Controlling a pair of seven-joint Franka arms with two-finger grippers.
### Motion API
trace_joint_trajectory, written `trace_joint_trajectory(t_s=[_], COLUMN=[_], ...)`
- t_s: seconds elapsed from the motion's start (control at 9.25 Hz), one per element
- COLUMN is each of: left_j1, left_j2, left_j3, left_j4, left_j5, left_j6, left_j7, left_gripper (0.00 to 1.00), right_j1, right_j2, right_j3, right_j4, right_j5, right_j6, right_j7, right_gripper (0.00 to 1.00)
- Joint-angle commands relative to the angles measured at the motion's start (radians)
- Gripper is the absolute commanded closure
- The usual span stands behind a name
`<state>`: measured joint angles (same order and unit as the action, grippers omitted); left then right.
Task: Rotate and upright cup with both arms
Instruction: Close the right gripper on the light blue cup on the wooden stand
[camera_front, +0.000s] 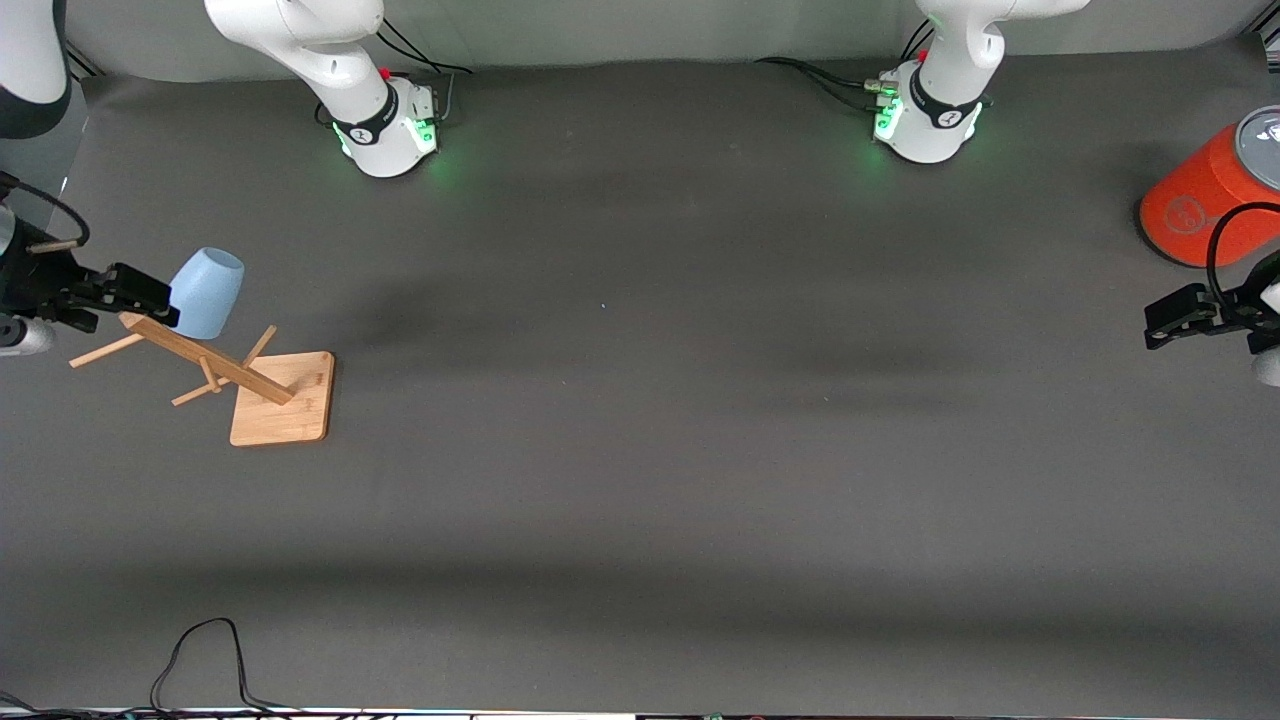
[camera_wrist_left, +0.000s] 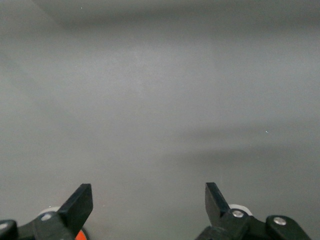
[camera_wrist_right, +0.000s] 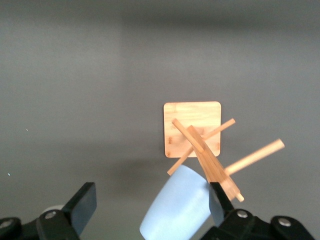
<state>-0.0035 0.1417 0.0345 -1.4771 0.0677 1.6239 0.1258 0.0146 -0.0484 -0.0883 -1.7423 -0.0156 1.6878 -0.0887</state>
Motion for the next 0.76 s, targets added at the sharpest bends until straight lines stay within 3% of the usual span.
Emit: trace_joint_trajectory(t_s=[0.0, 0.32, 0.43, 0.65], left_j1=[-0.003, -0.001, -0.003, -0.001], left_j2=[0.010, 0.010, 0.010, 0.010], left_j3=[-0.001, -0.001, -0.001, 0.001], left_j4=[0.029, 0.029, 0.028, 0.028], left_j5=[0.003, 0.001, 0.003, 0.003], left_j6=[-0.015, -0.015, -0.015, -0.016], left_j7=[-0.005, -0.002, -0.002, -0.002], left_gripper=[0.00, 0.00, 0.00, 0.00], right_j1=[0.007, 0.007, 0.005, 0.011], right_j2=[-0.096, -0.088, -0.084, -0.090], right_j3=[-0.060, -0.099, -0.102, -0.099], right_j4=[-0.109, -0.102, -0.094, -0.098], right_j5=[-0.010, 0.005, 0.022, 0.040], right_j6=[0.024, -0.016, -0.042, -0.059], right_j7=[-0.042, 0.004, 0.256, 0.547], right_gripper=[0.00, 0.00, 0.00, 0.00])
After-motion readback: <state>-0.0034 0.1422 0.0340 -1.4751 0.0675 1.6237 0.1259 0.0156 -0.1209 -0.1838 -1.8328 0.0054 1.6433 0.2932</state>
